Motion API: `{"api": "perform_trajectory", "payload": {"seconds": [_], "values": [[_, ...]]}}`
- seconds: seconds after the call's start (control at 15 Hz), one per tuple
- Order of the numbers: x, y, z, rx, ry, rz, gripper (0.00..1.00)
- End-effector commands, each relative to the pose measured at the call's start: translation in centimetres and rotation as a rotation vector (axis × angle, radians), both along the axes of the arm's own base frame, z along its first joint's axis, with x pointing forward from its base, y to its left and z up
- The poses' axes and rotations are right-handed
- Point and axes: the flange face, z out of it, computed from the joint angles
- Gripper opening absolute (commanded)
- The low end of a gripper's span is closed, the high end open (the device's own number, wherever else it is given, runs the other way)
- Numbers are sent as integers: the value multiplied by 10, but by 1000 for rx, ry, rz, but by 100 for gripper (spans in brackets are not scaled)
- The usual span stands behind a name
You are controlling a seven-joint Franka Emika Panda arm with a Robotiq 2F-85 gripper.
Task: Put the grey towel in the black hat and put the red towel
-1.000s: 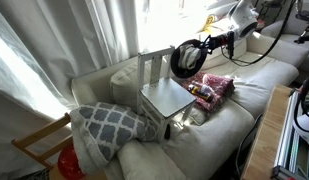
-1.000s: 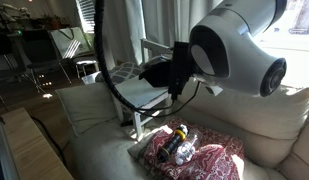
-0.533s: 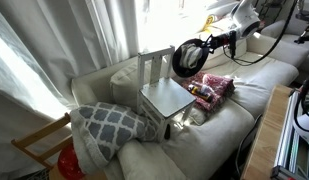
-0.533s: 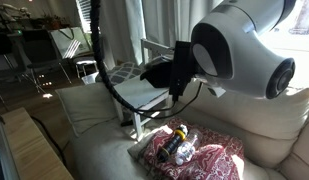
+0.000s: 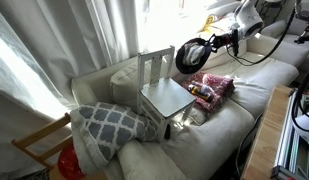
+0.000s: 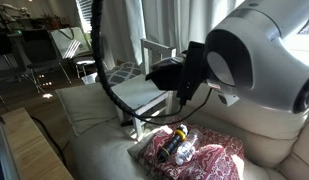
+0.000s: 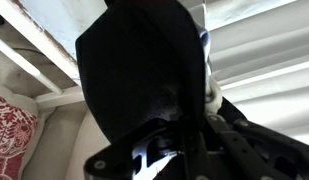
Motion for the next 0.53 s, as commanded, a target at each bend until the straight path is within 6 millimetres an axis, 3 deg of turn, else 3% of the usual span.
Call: {"api": "perform_trajectory", "payload": {"seconds": [0.0,0.2,0.47], "values": [[-9,-41,-21,92,57,-36,1],[-11,-59,-44,153,110,-60,1],[2,-57,-82,200,167,-59,1]]}}
